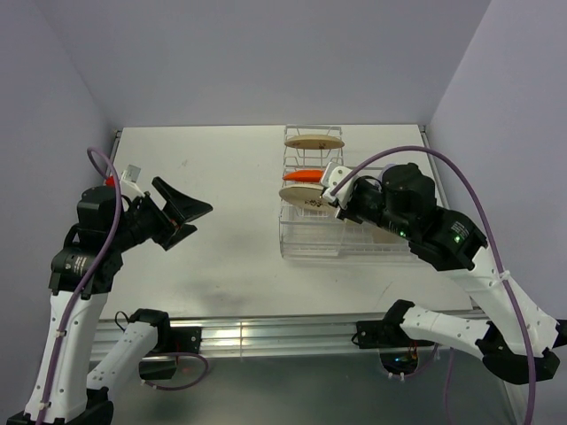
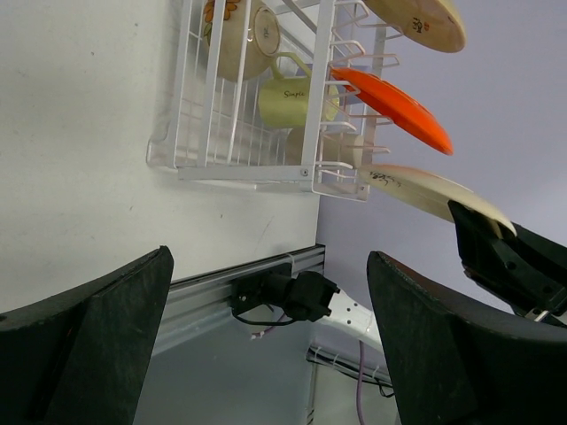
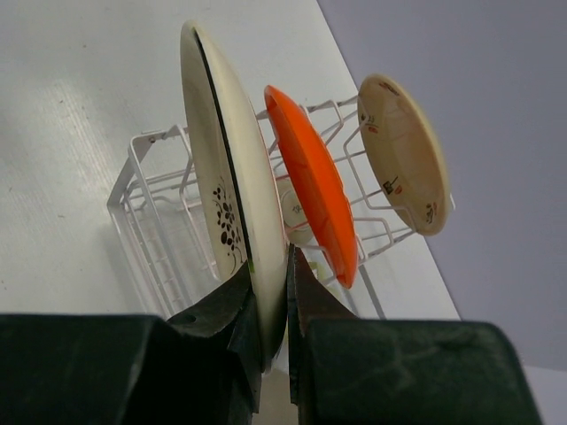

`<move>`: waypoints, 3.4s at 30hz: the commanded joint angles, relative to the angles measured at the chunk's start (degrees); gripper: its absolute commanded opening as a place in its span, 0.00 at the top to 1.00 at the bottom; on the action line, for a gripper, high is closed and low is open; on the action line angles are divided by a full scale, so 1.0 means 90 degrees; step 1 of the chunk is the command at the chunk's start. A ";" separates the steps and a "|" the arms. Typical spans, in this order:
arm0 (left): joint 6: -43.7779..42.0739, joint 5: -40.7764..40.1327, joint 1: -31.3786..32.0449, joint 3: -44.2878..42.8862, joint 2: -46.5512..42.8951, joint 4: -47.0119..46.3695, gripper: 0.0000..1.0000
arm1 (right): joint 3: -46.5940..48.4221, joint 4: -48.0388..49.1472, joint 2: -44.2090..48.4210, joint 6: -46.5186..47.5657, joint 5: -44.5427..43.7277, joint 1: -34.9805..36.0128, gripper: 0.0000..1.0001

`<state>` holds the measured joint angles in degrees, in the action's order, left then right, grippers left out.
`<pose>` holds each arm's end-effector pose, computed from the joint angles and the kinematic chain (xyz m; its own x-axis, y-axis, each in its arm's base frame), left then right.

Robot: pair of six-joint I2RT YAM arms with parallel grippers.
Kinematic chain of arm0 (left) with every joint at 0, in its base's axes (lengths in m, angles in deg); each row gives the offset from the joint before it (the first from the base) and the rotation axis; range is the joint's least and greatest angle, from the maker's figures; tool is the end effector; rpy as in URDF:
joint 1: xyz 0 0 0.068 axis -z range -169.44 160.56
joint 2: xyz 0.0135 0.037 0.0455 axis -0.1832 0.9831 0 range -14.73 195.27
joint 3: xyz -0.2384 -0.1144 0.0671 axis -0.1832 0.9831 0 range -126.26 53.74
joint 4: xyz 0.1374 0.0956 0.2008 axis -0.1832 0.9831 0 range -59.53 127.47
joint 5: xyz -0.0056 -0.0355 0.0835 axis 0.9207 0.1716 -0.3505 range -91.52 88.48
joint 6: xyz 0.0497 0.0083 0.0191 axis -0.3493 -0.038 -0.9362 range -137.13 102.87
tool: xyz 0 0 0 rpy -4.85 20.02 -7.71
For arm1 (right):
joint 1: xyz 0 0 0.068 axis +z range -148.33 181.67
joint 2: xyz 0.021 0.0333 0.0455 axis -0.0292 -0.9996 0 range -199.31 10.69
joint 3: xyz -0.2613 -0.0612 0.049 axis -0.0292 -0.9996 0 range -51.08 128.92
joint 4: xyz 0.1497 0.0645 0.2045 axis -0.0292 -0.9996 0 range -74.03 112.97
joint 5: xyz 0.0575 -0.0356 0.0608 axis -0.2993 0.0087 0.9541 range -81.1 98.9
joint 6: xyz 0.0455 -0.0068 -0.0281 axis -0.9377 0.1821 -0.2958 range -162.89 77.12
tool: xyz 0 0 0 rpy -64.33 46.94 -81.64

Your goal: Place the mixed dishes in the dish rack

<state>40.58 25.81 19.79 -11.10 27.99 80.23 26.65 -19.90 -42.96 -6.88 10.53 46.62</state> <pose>0.1198 -0.0360 0.3914 -0.7046 -0.6463 -0.2931 -0.0965 0.4964 -0.8627 0.1171 0.1185 0.4456 0.2419 -0.5887 -0.7713 -0.7207 0.4231 -0.5491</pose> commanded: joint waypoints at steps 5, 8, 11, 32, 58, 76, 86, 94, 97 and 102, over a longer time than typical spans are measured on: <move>-0.0065 0.0088 -0.0010 0.0133 -0.0049 -0.0274 0.03 | 0.0436 0.0320 -0.0104 0.0373 0.0161 -0.0072 1.00; -0.0016 0.0117 -0.0010 0.0192 -0.0059 -0.0323 0.03 | 0.0231 0.0340 -0.0094 0.0549 0.0200 -0.0237 1.00; -0.0016 0.0108 -0.0010 0.0193 -0.0079 -0.0314 0.03 | -0.0110 0.0427 -0.0065 0.0696 0.0434 -0.0472 1.00; -0.0045 0.0137 -0.0010 0.0251 -0.0118 -0.0255 0.03 | -0.0170 0.0369 -0.0426 0.0764 0.1519 -0.0971 0.69; -0.0065 0.0225 -0.0010 0.0466 -0.0020 -0.0392 0.03 | -0.0609 0.0135 0.0345 0.0394 0.1645 -0.0951 0.28; -0.0114 0.0235 -0.0010 0.0456 0.0126 -0.0460 0.03 | -0.0297 -0.0578 0.0823 -0.0239 0.1518 -0.0649 0.00; -0.0055 0.0264 -0.0010 0.0710 0.0078 -0.0567 0.03 | -0.1371 0.0594 0.2327 -0.3354 -0.0403 -0.0609 0.00; -0.0036 0.0225 -0.0010 0.0974 -0.0078 -0.0587 0.03 | -0.1995 -0.0120 0.2181 -0.5210 -0.1471 -0.0609 0.00; -0.0016 0.0176 -0.0010 0.1081 -0.0195 -0.0558 0.03 | -0.2367 0.0134 0.2396 -0.5465 -0.1128 -0.0610 0.00; 0.0033 0.0156 -0.0010 0.1208 -0.0391 -0.0529 0.03 | -0.2543 0.0379 0.2669 -0.6011 -0.1692 -0.0610 0.00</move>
<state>40.78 27.12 19.79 -0.48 25.72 77.04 3.14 -20.01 -21.06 -55.44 0.08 40.81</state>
